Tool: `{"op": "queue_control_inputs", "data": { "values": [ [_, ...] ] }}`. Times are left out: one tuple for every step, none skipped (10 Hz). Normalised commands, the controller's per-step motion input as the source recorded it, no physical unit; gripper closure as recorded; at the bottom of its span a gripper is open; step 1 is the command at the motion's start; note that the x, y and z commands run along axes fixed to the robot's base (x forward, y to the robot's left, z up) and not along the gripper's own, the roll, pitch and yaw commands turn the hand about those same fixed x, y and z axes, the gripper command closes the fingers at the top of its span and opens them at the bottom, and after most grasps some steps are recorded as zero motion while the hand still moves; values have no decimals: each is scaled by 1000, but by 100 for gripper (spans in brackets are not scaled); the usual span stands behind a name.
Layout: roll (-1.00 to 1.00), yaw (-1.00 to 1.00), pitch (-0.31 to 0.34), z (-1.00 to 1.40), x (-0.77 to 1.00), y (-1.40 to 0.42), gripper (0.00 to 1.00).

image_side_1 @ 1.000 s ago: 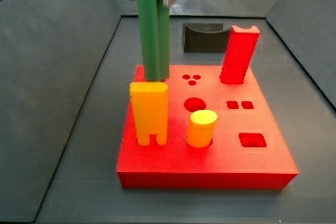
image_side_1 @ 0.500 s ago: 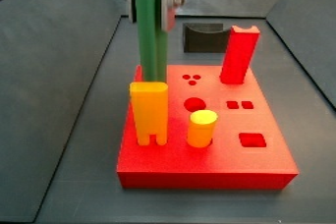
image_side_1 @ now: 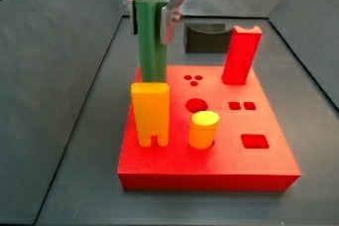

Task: Pick up the star object. Move up. Place the star object on the fixture. Regrasp the star object. Move to above the board. Insert the star object.
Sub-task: Insert the star object.

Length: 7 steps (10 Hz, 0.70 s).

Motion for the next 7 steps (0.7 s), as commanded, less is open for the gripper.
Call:
{"op": "queue_control_inputs", "data": {
  "values": [
    [7, 0, 0, -309, 86, 0, 100],
    [14, 0, 0, -289, 86, 0, 100],
    [16, 0, 0, -300, 86, 0, 100],
    [14, 0, 10, -249, 40, 0, 100],
    [17, -37, 23, -197, 0, 0, 100],
    [10, -71, 0, -309, 0, 0, 100],
    [0, -143, -9, -620, 0, -9, 100]
  ]
}}
